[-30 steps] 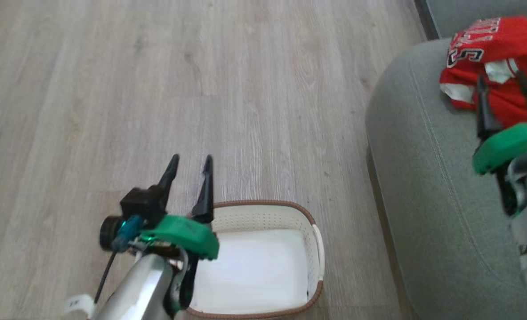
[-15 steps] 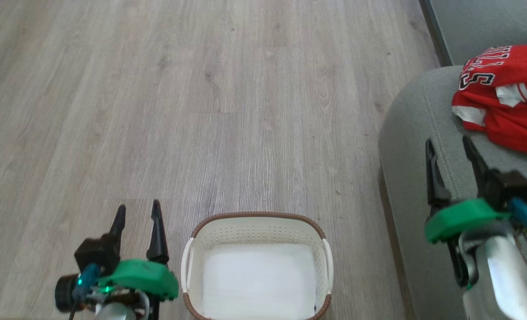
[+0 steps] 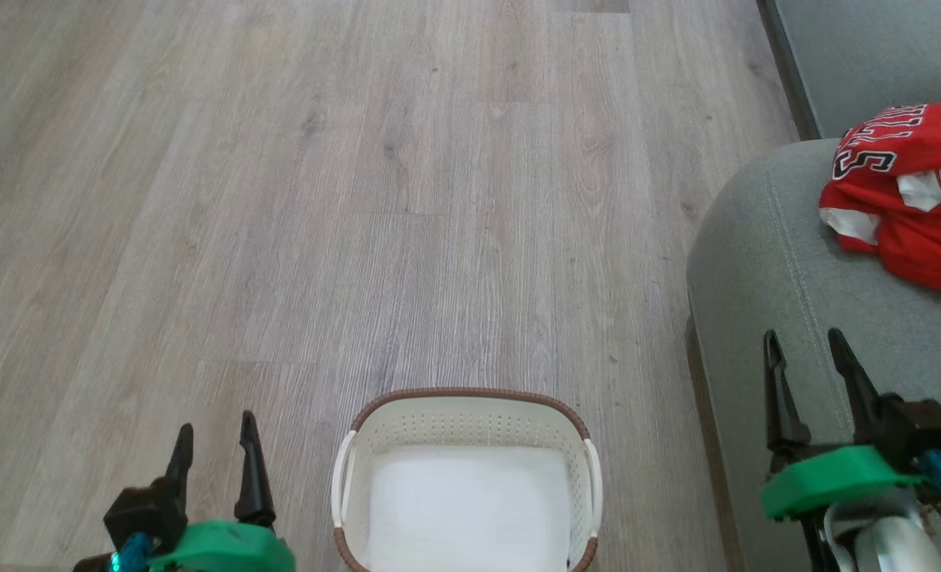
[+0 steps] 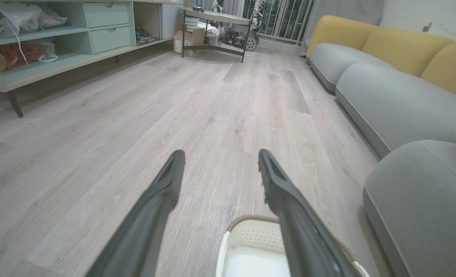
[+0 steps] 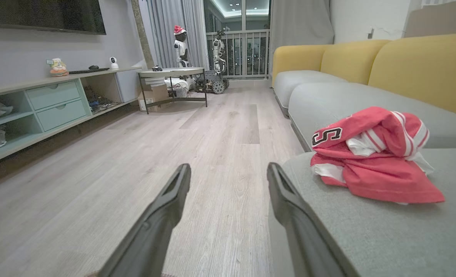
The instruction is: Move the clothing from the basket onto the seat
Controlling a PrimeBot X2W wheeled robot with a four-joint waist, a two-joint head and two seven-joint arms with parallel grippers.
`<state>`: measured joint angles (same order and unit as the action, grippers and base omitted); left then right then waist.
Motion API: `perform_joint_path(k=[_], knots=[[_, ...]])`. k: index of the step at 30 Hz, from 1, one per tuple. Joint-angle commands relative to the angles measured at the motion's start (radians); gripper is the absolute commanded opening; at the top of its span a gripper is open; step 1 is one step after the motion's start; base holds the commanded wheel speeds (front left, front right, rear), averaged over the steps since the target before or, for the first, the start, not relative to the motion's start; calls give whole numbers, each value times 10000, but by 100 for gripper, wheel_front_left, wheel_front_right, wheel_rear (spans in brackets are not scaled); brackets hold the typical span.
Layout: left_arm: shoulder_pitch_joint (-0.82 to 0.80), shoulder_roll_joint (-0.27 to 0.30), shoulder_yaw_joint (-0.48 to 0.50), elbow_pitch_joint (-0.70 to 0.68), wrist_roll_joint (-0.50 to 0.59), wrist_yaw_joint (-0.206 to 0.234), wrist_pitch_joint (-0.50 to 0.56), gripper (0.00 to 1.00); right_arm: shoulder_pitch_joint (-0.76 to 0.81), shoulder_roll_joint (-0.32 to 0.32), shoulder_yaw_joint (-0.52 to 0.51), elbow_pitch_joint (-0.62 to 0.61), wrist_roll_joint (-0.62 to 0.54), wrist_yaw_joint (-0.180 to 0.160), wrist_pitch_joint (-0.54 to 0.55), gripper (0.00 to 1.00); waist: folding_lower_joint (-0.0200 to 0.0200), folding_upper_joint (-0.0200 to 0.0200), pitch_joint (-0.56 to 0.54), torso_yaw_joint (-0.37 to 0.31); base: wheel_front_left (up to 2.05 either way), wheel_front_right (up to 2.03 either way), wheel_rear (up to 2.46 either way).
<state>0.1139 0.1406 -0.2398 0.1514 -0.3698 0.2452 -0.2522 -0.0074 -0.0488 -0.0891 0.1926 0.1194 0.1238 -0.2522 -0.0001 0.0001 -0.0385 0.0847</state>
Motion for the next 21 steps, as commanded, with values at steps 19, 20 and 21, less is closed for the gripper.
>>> perform_joint_path(k=[19,20,21], knots=[[-439,-433,915,-6,973,-714,-95,100,207,-15,637,-212,454,69,-95,100,1,-1,35,-193,0,0,0],[-454,-453,908,16,1011,-738,-95,100,197,-15,657,-193,462,69,-95,100,1,-1,37,-190,0,0,0],[-468,-472,900,39,1043,-762,-95,100,185,-15,669,-175,468,69,-95,100,1,-1,39,-187,0,0,0]])
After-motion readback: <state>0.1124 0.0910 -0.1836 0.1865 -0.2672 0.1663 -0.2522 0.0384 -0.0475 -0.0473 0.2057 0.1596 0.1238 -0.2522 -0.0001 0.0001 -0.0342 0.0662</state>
